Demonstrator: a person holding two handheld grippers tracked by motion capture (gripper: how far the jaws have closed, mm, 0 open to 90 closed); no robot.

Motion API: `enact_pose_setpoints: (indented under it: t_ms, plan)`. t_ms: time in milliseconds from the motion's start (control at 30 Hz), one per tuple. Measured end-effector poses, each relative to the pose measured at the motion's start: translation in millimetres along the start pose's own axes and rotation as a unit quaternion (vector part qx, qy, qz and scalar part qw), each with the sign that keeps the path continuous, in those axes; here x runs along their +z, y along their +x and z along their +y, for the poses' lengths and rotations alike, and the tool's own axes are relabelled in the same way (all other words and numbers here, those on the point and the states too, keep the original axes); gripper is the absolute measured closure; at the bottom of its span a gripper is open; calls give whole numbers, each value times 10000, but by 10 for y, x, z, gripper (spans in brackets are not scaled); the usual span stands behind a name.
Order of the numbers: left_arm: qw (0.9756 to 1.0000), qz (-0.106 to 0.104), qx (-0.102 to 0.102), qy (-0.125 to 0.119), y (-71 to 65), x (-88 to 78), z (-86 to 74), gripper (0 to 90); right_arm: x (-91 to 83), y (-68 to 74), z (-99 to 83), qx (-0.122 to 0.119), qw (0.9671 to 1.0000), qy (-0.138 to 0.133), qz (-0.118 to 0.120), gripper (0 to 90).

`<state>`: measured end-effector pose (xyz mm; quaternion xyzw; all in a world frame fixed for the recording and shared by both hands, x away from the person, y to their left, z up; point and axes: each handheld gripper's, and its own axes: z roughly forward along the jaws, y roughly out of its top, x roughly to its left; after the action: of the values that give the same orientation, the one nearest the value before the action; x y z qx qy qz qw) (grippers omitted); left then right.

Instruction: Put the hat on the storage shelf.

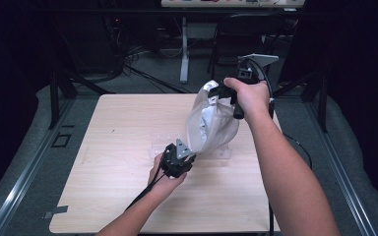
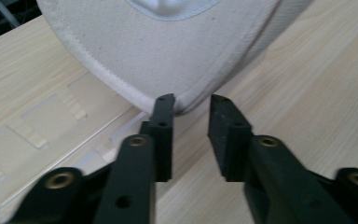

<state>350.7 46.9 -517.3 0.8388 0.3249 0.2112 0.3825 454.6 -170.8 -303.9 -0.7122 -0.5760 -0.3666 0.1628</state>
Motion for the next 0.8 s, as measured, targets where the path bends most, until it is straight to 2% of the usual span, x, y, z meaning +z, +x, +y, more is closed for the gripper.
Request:
enact_pose_setpoints:
  t_ms: [67, 333, 467, 633, 800]
  plan:
    - [10000, -1, -66, 8, 27, 1, -11, 784, 2, 2, 0, 2, 10000, -7, 18, 810]
    - [9999, -3, -11, -100, 74, -23, -57, 843, -4, 42, -6, -39, 10000, 18, 50, 810]
    - [9998, -52, -106, -171, 125, -40, -70, 852, -14, 77, -13, -77, 10000, 24, 50, 809]
    - [9987, -249, -374, -240, 207, -45, -94, 855, -9, 108, -23, -100, 9999, 34, 79, 809]
    - [9983, -294, -431, -271, 212, -47, -123, 856, 35, 109, -20, -135, 9998, 60, 104, 809]
